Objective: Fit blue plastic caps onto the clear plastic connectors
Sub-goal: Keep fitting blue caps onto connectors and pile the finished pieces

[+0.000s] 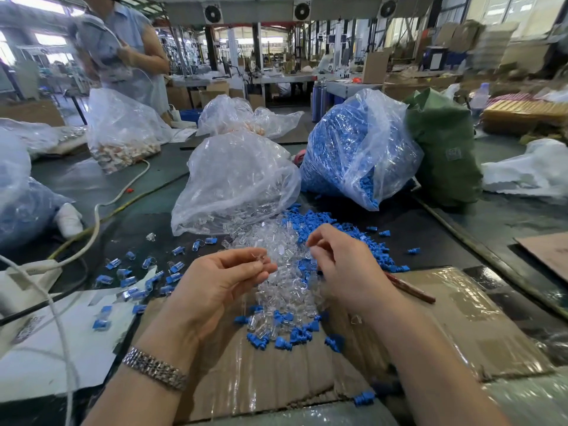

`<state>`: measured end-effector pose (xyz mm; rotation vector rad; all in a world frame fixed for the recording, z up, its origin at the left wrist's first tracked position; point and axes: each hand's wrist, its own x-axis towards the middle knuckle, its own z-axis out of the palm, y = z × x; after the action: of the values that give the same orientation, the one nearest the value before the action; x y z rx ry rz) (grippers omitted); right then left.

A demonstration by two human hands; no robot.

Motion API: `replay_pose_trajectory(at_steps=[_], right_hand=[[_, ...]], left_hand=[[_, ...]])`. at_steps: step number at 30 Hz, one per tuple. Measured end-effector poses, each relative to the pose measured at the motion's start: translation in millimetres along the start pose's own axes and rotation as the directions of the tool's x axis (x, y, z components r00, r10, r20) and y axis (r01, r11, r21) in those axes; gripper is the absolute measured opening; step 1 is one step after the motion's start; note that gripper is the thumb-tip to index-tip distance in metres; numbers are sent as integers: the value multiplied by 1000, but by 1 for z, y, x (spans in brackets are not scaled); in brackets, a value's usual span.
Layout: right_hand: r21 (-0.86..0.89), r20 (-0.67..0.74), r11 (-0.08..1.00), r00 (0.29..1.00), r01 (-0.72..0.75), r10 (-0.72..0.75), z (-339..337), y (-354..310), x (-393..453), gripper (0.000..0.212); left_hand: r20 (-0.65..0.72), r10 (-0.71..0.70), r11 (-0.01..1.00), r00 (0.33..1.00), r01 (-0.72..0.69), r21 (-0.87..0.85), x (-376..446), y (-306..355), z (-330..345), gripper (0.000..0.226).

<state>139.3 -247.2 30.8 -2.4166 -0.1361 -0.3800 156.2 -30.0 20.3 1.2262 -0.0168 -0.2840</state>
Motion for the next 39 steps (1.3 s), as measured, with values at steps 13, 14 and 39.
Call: replay_pose_trajectory(at_steps=[13, 14, 39], right_hand=[[561, 52, 823, 989, 88, -141, 1, -18, -10, 10], [541, 49, 835, 988, 96, -145, 3, -18, -11, 12], [391, 73, 909, 979, 147, -189, -2, -17, -13, 11]], left_hand=[[155, 19, 988, 988, -42, 149, -13, 6, 14, 19], [161, 24, 986, 987, -50, 160, -13, 5, 15, 19], [166, 125, 979, 978, -149, 142, -11, -1, 12, 17]])
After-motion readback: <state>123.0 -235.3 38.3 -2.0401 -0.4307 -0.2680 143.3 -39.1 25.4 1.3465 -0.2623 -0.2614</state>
